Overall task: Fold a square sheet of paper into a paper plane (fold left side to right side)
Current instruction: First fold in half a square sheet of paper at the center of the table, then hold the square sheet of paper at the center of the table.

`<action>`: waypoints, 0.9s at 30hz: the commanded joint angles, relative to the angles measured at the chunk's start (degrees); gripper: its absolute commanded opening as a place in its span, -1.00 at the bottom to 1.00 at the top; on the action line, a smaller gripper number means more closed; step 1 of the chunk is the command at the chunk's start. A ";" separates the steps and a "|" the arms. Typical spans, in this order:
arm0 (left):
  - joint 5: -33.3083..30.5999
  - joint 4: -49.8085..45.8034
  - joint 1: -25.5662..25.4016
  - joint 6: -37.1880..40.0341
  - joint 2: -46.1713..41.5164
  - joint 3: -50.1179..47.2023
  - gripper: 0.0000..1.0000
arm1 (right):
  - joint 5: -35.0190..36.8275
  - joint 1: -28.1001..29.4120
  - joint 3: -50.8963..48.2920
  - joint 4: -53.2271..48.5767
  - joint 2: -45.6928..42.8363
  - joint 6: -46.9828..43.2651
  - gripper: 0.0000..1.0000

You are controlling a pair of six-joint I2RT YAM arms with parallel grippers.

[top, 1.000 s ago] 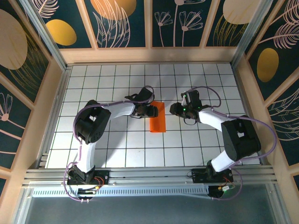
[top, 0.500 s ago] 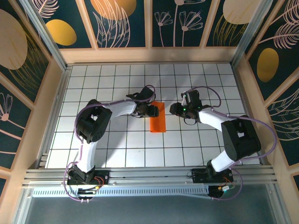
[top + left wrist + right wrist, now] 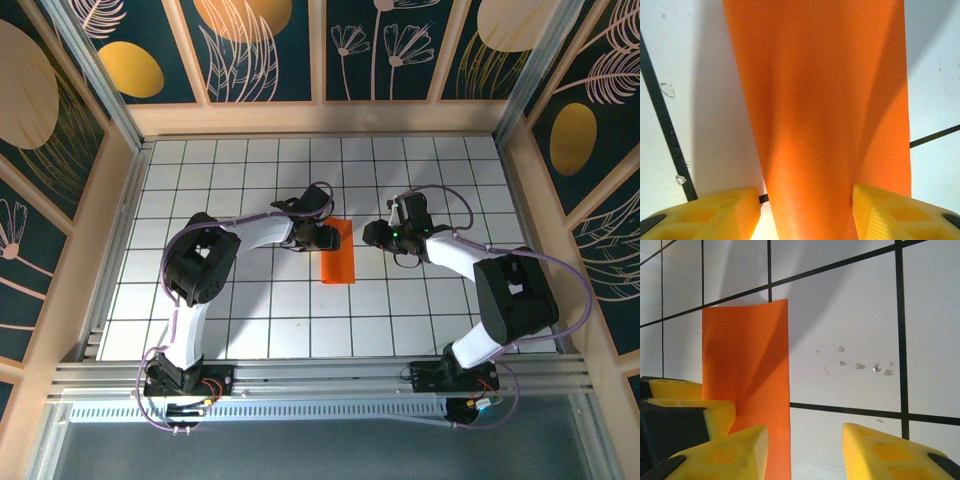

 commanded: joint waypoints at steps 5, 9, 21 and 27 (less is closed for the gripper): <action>-0.53 4.28 -0.78 0.83 7.81 -1.68 0.09 | -4.60 -0.33 -0.37 1.67 1.63 -0.33 -0.14; -0.72 4.12 -0.83 0.81 7.86 -1.72 0.09 | -8.70 -0.25 -0.37 3.56 3.37 0.50 -0.22; -0.90 3.95 -0.79 0.92 7.89 -1.89 0.09 | -18.38 2.45 1.64 10.57 12.10 3.71 -1.00; -1.16 3.84 -0.76 0.88 7.94 -1.92 0.09 | -18.49 3.37 1.80 11.50 15.13 3.98 -1.00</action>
